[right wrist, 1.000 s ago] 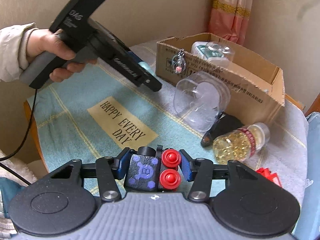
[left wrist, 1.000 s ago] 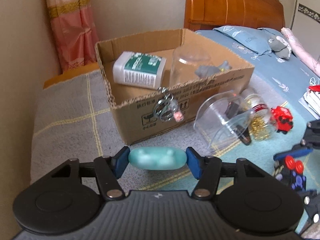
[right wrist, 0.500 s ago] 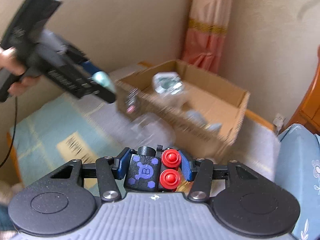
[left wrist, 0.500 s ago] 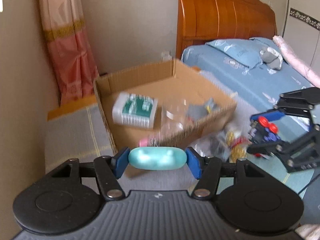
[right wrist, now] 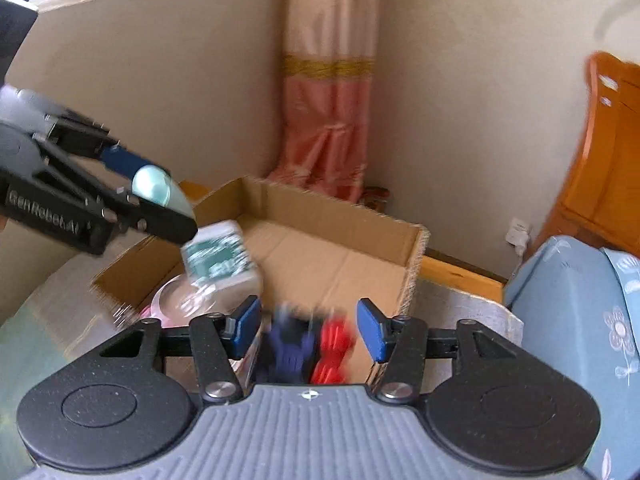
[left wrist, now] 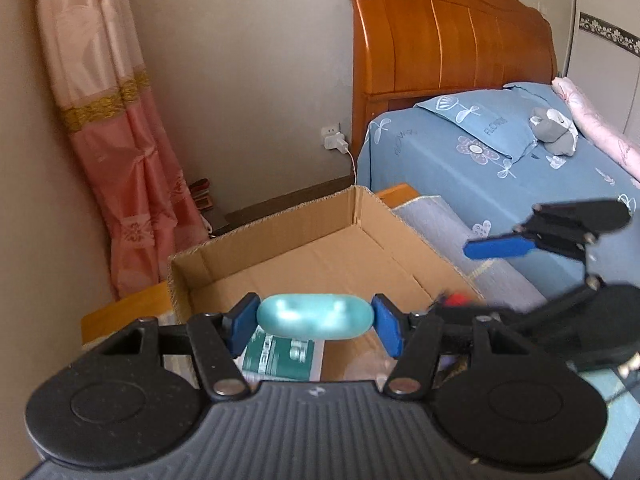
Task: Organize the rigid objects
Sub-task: 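Carry the teal case and cube train into the box and open both grippers, then move right gripper to the red S.L toy train while left gripper approaches the clear red-labelled container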
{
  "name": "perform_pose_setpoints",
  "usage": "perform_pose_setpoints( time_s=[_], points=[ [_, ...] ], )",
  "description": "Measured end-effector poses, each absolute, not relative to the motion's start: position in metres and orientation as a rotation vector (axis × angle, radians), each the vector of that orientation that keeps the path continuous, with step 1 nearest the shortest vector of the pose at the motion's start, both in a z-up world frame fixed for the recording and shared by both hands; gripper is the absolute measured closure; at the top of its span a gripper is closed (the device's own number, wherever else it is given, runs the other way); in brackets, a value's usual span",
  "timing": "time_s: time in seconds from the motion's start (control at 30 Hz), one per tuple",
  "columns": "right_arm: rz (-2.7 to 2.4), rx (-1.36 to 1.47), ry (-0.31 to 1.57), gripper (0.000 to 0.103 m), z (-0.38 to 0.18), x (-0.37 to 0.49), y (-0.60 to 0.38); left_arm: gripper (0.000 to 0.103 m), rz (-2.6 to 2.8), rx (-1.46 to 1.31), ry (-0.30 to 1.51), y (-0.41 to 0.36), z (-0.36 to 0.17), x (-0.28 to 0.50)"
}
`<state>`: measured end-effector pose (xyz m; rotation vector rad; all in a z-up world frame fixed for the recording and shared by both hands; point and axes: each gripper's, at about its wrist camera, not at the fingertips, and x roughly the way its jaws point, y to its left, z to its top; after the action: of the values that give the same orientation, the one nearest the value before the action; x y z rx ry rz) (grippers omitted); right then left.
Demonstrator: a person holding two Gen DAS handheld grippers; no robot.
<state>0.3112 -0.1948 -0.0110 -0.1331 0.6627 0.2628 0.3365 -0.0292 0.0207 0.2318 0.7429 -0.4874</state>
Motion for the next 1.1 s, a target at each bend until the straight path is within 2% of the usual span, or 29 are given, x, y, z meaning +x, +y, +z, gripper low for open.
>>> perform_pose_setpoints(
  time_s=[0.13, 0.27, 0.3, 0.37, 0.47, 0.53, 0.63, 0.77, 1.1],
  points=[
    [0.259, -0.093, 0.668, 0.024, -0.021, 0.303, -0.203, 0.043, -0.488, 0.220, 0.774, -0.041, 0.013, 0.359],
    [0.235, -0.084, 0.696, 0.022, -0.028, 0.287, -0.212, 0.042, -0.491, 0.220, 0.799, -0.055, 0.001, 0.376],
    [0.236, -0.080, 0.698, 0.021, -0.028, 0.282, -0.214, 0.039, -0.487, 0.228, 0.805, -0.057, -0.001, 0.378],
    [0.237, -0.078, 0.702, 0.016, -0.028, 0.277, -0.215, 0.015, -0.466, 0.228, 0.807, -0.060, -0.003, 0.379],
    [0.232, -0.084, 0.701, 0.010, -0.026, 0.263, -0.217, 0.011, -0.450, 0.207, 0.779, -0.056, 0.002, 0.372],
    [0.227, -0.087, 0.694, 0.001, -0.025, 0.254, -0.216, 0.011, -0.448, 0.185, 0.776, -0.051, 0.009, 0.365],
    [0.215, -0.093, 0.685, 0.000, -0.023, 0.243, -0.214, 0.010, -0.438, 0.184, 0.771, -0.046, 0.019, 0.349],
    [0.164, -0.080, 0.689, 0.000, -0.027, 0.224, -0.215, 0.002, -0.406, 0.204, 0.760, -0.040, 0.028, 0.324],
    [0.039, 0.099, 0.714, 0.000, -0.047, 0.173, -0.223, 0.002, -0.309, 0.225, 0.764, -0.033, 0.012, 0.256]
  ],
)
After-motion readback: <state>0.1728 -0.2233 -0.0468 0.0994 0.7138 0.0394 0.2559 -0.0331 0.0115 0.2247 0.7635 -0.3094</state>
